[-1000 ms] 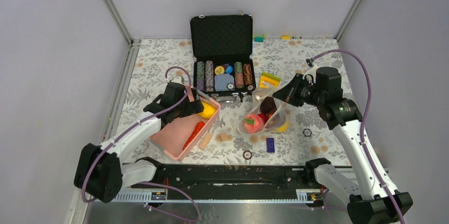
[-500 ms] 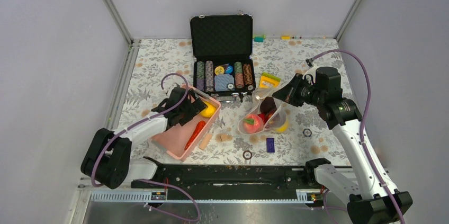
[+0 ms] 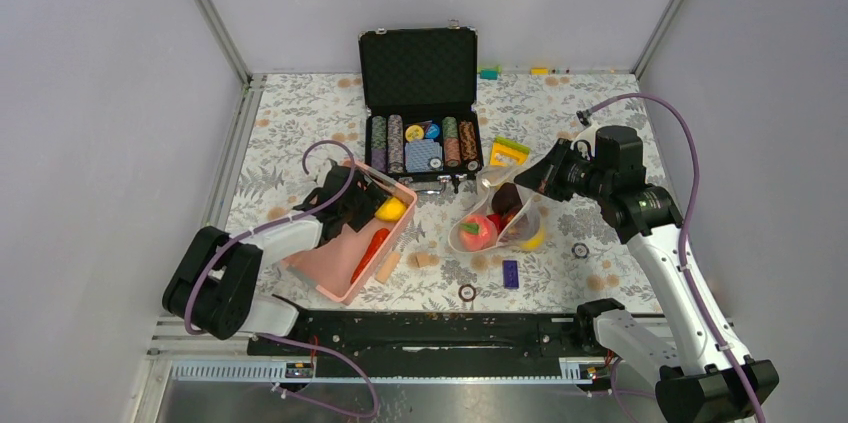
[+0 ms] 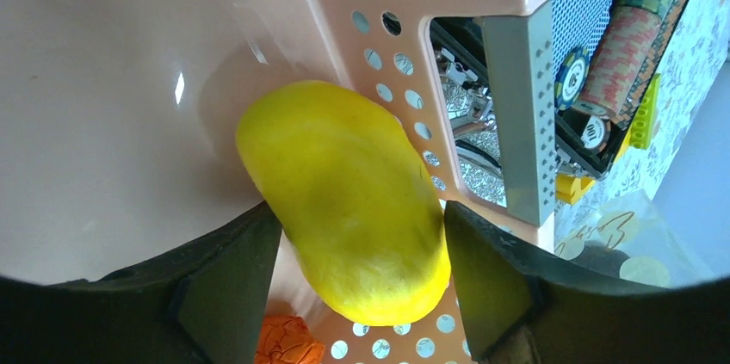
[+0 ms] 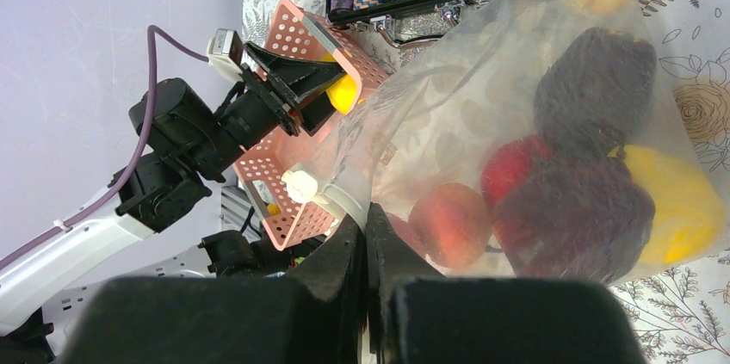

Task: Place the food in the zip-top bag and seal the zipper
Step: Pick up the fake fruit from the bin, then place the fake fruit in the zipper food storage bag, then adjust the zipper food storage bag at the center of the board.

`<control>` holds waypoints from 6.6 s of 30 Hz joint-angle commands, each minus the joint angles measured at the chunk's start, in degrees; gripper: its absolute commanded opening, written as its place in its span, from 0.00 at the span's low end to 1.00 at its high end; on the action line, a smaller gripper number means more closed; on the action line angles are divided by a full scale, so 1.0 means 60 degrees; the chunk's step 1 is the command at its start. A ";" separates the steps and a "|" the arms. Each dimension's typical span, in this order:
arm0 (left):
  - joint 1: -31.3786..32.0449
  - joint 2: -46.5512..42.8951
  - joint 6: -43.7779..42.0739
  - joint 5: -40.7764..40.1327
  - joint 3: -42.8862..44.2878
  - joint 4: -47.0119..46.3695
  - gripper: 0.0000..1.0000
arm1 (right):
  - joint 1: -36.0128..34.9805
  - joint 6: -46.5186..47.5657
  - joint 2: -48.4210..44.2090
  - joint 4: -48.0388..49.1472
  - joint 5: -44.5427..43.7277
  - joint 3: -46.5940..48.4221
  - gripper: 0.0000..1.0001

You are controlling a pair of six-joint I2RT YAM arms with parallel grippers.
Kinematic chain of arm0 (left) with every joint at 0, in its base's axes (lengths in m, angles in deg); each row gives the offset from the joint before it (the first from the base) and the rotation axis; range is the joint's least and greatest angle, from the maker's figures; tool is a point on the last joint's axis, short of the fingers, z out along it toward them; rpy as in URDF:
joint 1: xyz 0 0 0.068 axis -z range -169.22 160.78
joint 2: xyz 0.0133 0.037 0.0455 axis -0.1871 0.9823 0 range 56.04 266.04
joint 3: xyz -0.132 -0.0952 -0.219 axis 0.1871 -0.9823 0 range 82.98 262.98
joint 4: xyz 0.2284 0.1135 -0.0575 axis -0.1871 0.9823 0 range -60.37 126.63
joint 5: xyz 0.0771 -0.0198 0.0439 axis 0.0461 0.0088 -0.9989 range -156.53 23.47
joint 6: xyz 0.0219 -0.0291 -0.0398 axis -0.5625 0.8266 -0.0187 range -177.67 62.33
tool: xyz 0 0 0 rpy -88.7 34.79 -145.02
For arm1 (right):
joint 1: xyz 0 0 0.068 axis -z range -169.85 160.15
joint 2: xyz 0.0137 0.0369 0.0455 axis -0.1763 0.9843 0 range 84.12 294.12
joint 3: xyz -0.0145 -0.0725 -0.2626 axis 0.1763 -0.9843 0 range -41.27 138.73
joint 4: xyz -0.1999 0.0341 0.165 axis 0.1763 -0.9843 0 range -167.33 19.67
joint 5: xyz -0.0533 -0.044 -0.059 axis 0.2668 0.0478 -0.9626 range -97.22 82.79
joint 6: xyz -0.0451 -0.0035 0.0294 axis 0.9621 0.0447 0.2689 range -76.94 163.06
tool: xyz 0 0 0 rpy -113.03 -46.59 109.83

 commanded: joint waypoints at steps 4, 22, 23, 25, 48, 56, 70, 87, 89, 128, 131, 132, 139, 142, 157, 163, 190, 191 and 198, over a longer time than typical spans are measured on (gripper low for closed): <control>-0.0035 -0.0218 0.0122 -0.0320 -0.0030 -0.0289 0.41 | -0.0035 0.0119 0.0002 0.0345 0.0067 0.0356 0.00; 0.1023 -0.5906 -0.2245 -0.1988 -0.0169 0.0901 0.00 | -0.0039 0.0035 -0.0102 0.0345 0.0307 0.0371 0.00; 0.1406 -0.6125 -0.2623 -0.1947 -0.0155 0.0450 0.00 | -0.0036 0.0022 -0.0116 0.0346 0.0337 0.0371 0.00; 0.2351 -0.6303 -0.3462 -0.1698 0.0046 -0.0546 0.00 | -0.0037 0.0006 -0.0158 0.0348 0.0369 0.0372 0.00; 0.7657 -0.1765 -0.8805 -0.2900 0.3608 -0.3332 0.00 | -0.0035 -0.0153 -0.0341 0.0352 0.0450 0.0342 0.00; 0.7835 -0.0646 -0.9578 -0.3351 0.3875 -0.3740 0.01 | -0.0043 -0.0254 -0.0332 0.0493 0.0692 0.0270 0.00; 0.7835 0.0351 -0.9719 -0.3676 0.4342 -0.2670 0.20 | -0.0035 -0.0293 -0.0417 0.0538 0.0860 0.0268 0.00; 0.7836 -0.0803 -0.8837 -0.3058 0.4147 -0.1000 0.98 | -0.0035 -0.0299 -0.0317 0.0547 0.0846 0.0269 0.00; 0.7835 -0.1095 -0.8728 -0.2851 0.4092 -0.0856 0.99 | -0.0035 -0.0296 -0.0299 0.0530 0.0844 0.0268 0.00; 0.6722 0.1589 -0.4569 -0.4938 0.7423 0.3785 0.00 | -0.0082 0.1001 -0.0048 -0.1012 0.0131 0.0717 0.25; 0.6734 0.1564 -0.3806 -0.5017 0.7987 0.4915 0.00 | -0.0409 0.1416 -0.0170 -0.1681 -0.1095 0.0931 0.44; 0.6745 0.1494 -0.3556 -0.5034 0.8081 0.5126 0.00 | -0.0639 0.1526 -0.0203 -0.1867 -0.1616 0.0996 0.50; 0.6838 0.1103 -0.1883 -0.5061 0.8278 0.6067 0.00 | -0.2837 0.1574 -0.0363 -0.2760 -0.5353 0.1380 0.64; 0.6838 0.1087 -0.1455 -0.5195 0.8421 0.6432 0.00 | -0.3373 0.1068 -0.0601 -0.3163 -0.6458 0.1172 0.64; 0.6831 0.1100 -0.1372 -0.6035 0.8815 0.6935 0.00 | -0.5391 -0.0497 -0.1256 -0.4106 -0.6811 -0.0331 0.40; 0.6704 0.0836 -0.1401 -0.6429 0.8732 0.7036 0.00 | -0.5388 -0.0557 -0.1457 -0.4792 -0.7753 -0.0182 0.03; 0.6385 -0.0557 -0.1797 -0.5717 0.7074 0.6917 0.21 | -0.5176 0.1682 0.1106 -0.3213 -0.7756 0.2443 0.00; 0.6351 -0.0526 -0.1885 -0.5596 0.7088 0.6920 0.25 | -0.5166 0.1691 0.1165 -0.3195 -0.7673 0.2417 0.00; 0.6343 -0.1513 -0.3827 -0.4754 0.6509 0.6208 0.95 | -0.4675 0.1883 0.1428 -0.3022 -0.6742 0.2214 0.00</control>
